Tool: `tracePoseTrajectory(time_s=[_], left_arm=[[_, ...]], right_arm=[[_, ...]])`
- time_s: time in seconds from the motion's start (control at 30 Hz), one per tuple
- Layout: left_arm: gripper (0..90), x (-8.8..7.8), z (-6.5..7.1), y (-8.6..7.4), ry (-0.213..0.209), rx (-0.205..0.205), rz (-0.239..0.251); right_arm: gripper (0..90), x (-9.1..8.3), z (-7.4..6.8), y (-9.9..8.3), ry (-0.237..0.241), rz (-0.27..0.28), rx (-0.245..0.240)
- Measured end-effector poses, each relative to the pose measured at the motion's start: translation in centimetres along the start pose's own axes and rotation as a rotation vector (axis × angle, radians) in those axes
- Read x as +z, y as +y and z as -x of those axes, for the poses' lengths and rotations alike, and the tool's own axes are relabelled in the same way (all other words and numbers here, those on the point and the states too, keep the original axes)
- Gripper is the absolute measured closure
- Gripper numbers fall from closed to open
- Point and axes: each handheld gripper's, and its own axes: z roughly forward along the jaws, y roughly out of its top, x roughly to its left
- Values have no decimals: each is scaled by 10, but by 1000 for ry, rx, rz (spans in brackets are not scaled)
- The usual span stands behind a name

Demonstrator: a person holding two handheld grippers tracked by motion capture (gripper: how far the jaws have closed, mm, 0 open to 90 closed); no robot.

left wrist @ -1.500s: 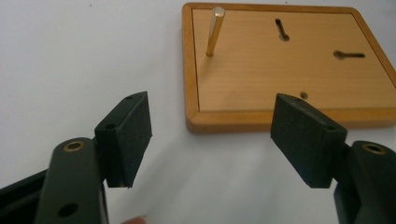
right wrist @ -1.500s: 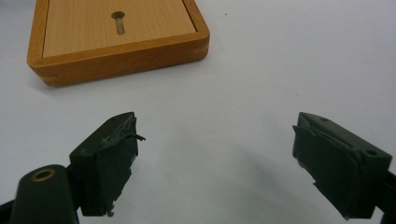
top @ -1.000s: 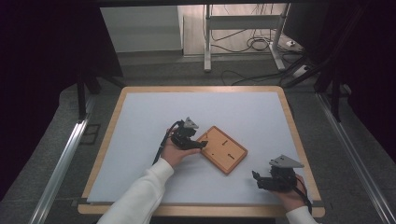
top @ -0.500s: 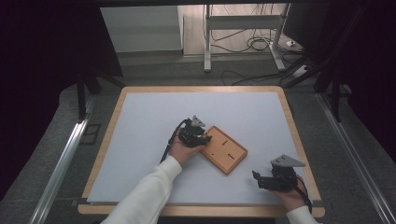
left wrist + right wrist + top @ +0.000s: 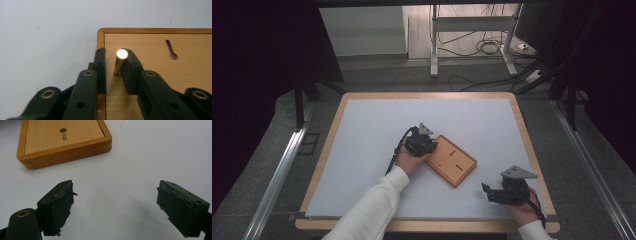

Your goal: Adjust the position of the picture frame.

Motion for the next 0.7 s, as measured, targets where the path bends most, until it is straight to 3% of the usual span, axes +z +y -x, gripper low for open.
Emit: tracePoseTrajectory(time_s=[0.03, 0.33, 0.5, 0.7], left_arm=[[832, 0, 1, 0, 1, 4, 1], [842, 0, 1, 1, -6, 11, -8], [842, -1, -2, 1, -34, -18, -8], [842, -5, -1, 2, -41, -8, -20]], right_arm=[[145, 0, 0, 0, 1, 1, -1], [145, 0, 1, 0, -6, 1, -5], [145, 0, 1, 1, -4, 4, -4], [145, -1, 0, 1, -6, 7, -7]])
